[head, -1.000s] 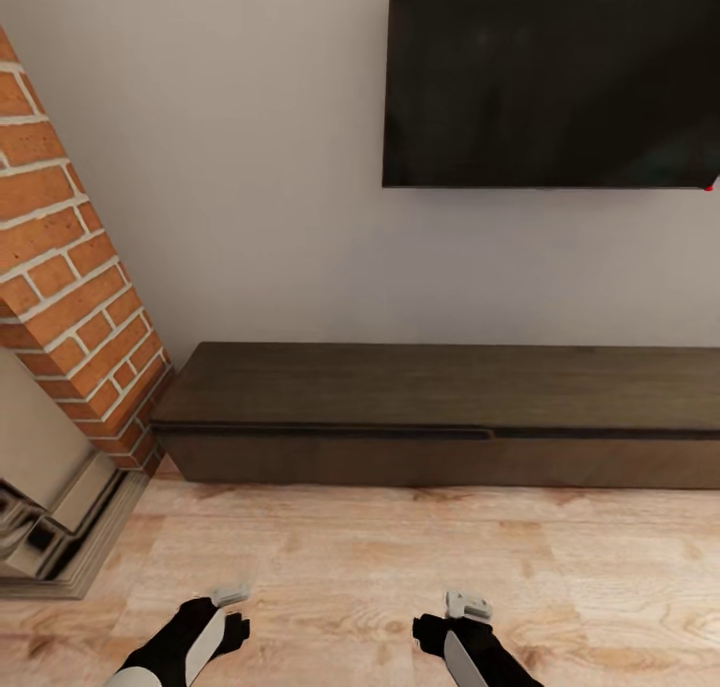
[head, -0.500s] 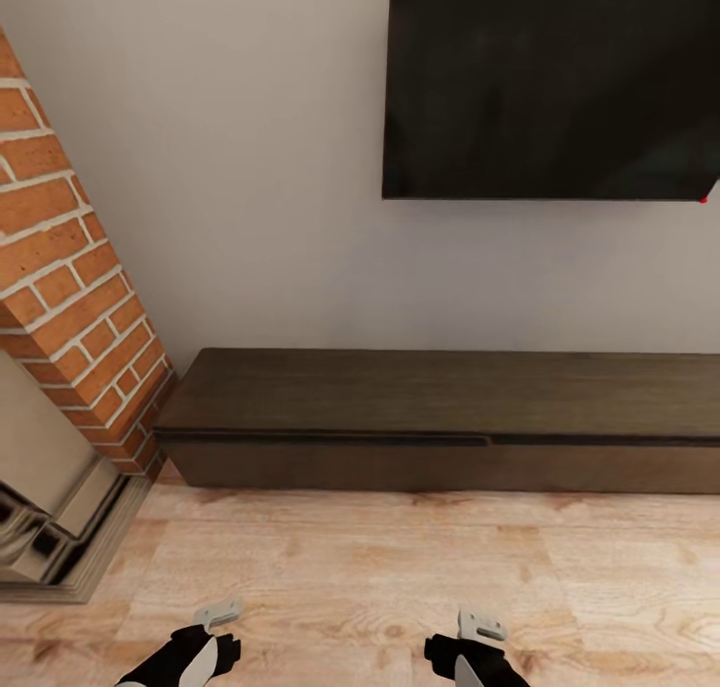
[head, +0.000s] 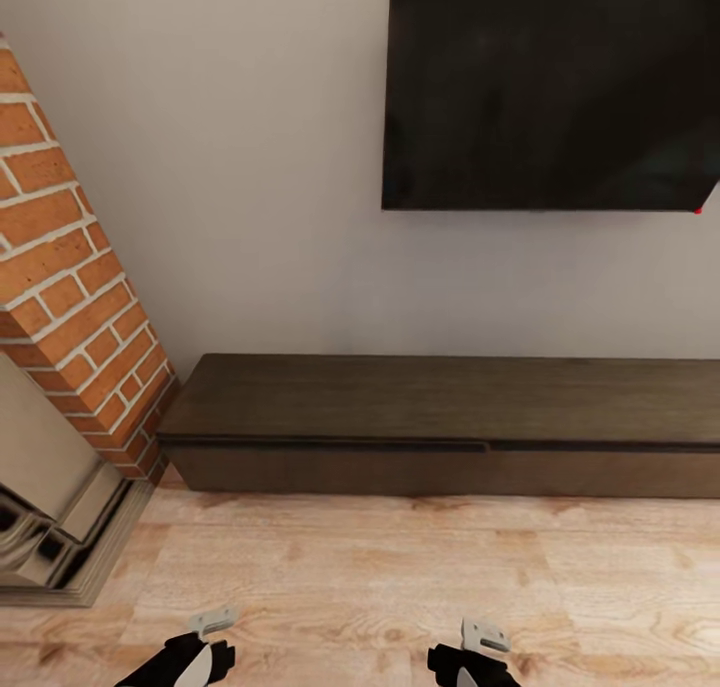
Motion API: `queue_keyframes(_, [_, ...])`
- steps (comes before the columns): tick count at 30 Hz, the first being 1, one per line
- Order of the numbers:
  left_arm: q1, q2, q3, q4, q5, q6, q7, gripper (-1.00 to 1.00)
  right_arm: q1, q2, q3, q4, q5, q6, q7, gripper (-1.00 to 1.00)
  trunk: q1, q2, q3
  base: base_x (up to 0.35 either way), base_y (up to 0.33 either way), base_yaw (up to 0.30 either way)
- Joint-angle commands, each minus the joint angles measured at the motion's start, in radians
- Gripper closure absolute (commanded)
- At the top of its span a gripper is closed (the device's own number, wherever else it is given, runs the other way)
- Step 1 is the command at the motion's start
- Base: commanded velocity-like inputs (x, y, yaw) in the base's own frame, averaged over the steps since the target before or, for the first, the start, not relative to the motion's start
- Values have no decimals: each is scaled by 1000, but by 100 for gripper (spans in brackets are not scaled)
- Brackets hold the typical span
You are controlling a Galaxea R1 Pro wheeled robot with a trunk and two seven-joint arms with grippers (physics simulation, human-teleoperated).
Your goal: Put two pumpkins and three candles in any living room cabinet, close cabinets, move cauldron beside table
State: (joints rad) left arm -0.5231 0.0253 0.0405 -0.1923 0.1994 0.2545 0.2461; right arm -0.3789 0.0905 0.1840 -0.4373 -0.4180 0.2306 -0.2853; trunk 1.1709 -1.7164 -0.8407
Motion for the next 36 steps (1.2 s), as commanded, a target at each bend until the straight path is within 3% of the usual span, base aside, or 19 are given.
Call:
queue_keyframes(1, [0, 0, 0, 6, 0, -10, 0, -100, 0, 0, 0, 2, 0, 0, 0, -100, -4, 7, 3, 0, 0, 0])
queue_keyframes(8, [0, 1, -2, 42, 0, -61, 0, -100, 0, -1, 0, 21, 6, -1, 0, -100, -31, 56, 25, 0, 0, 0])
queue_keyframes(36, [0, 1, -4, 50, 0, -69, 1, -100, 0, -1, 1, 51, 10, -18, -2, -100, -138, 252, 113, 0, 0, 0])
